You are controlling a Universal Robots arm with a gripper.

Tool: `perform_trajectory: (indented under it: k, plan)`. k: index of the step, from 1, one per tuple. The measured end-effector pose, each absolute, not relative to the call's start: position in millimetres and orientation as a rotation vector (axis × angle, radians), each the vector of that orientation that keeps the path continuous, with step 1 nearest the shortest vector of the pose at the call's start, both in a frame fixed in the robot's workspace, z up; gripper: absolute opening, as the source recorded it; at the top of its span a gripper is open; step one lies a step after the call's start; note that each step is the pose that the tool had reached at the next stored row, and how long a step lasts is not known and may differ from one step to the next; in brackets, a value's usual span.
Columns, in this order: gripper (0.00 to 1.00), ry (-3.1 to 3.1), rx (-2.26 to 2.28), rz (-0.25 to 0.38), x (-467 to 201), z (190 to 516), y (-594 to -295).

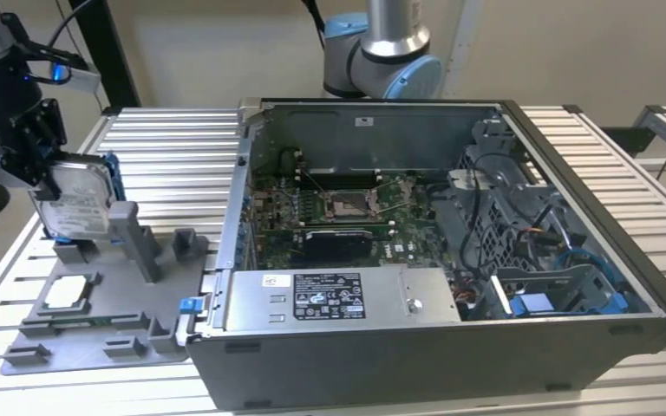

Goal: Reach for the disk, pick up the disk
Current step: 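Pick up the disk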

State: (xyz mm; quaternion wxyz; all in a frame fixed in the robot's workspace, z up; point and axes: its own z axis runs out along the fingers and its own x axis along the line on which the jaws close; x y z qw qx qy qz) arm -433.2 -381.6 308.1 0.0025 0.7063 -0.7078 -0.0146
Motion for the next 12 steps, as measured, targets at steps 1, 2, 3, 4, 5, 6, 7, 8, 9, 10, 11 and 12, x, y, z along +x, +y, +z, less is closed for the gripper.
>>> perform_trajectory:
  k: [1, 2, 3, 4, 5, 6, 7, 8, 9, 10, 11, 12]
  plan:
    - [0.0, -2.22, 2.215, -0.046, -433.3, 308.1, -381.6]
    - [0.0, -2.22, 2.215, -0.046, -433.4, 308.1, -381.6]
    - [0.0, -2.22, 2.215, -0.046, -433.6, 308.1, -381.6]
    - [0.0, -2.22, 2.215, -0.046, -433.7, 308.1, -381.6]
    - [0.0, -2.22, 2.215, -0.046, -433.8, 308.1, -381.6]
    - [0.0, -2.22, 2.215, -0.046, -433.9, 308.1, -381.6]
    - [0.0, -2.22, 2.215, -0.046, -434.0, 308.1, -381.6]
    - [0.0, -2.22, 2.215, -0.046, -434.2, 309.4, -381.6]
    - [0.0, -2.22, 2.215, -0.046, -434.4, 312.2, -381.6]
    - [0.0, -2.22, 2.216, -0.045, -434.4, 315.6, -381.5]
    - [0.0, -2.22, 2.216, -0.045, -434.4, 319.4, -381.5]
    - [0.0, -2.221, 2.217, -0.043, -434.4, 322.4, -381.5]
